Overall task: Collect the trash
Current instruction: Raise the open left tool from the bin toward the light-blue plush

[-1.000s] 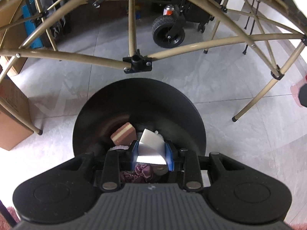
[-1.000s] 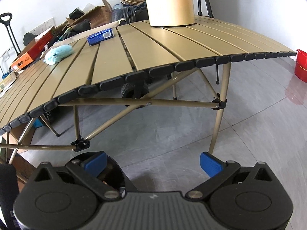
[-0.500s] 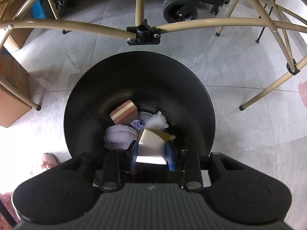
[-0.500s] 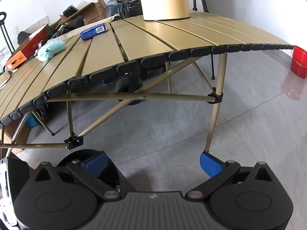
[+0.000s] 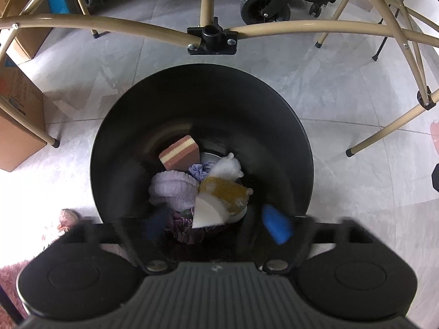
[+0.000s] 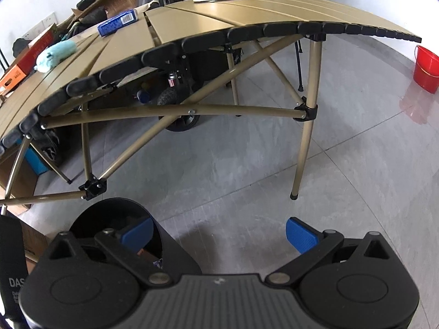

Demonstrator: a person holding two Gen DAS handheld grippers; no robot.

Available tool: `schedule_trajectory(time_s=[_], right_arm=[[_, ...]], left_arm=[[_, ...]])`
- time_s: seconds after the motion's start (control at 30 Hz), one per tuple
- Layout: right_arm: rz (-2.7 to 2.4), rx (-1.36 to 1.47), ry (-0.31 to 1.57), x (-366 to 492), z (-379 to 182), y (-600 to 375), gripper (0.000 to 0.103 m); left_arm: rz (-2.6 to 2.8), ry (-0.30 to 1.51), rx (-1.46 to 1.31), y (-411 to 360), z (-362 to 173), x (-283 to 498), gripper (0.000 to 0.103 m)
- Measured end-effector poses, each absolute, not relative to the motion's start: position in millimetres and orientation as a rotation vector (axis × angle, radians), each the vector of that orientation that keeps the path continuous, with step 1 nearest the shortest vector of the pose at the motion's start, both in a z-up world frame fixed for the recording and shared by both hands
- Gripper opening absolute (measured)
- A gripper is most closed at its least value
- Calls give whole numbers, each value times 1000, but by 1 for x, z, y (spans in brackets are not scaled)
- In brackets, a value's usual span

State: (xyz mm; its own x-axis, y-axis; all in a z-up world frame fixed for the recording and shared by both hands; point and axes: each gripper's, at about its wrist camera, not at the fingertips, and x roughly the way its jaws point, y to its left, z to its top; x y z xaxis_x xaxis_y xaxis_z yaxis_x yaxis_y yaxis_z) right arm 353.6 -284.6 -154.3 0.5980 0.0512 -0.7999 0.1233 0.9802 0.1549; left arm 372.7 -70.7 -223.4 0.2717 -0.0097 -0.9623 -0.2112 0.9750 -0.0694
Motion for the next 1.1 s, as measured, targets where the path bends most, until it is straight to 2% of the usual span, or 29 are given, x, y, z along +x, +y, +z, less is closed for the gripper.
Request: schedule_trajectory(time_s=[0.1, 0.7, 1.1], right_arm=[[-42, 201, 932, 354, -155, -285, 103], [-33, 195, 937, 355, -156, -284, 103], [-20, 200, 921, 352, -151, -282, 103]], left_arm=[[145, 1289, -188, -71, -223, 373, 102], [170, 1290, -186, -63, -221, 371, 102], [173, 1208, -197, -49, -205, 367, 102]])
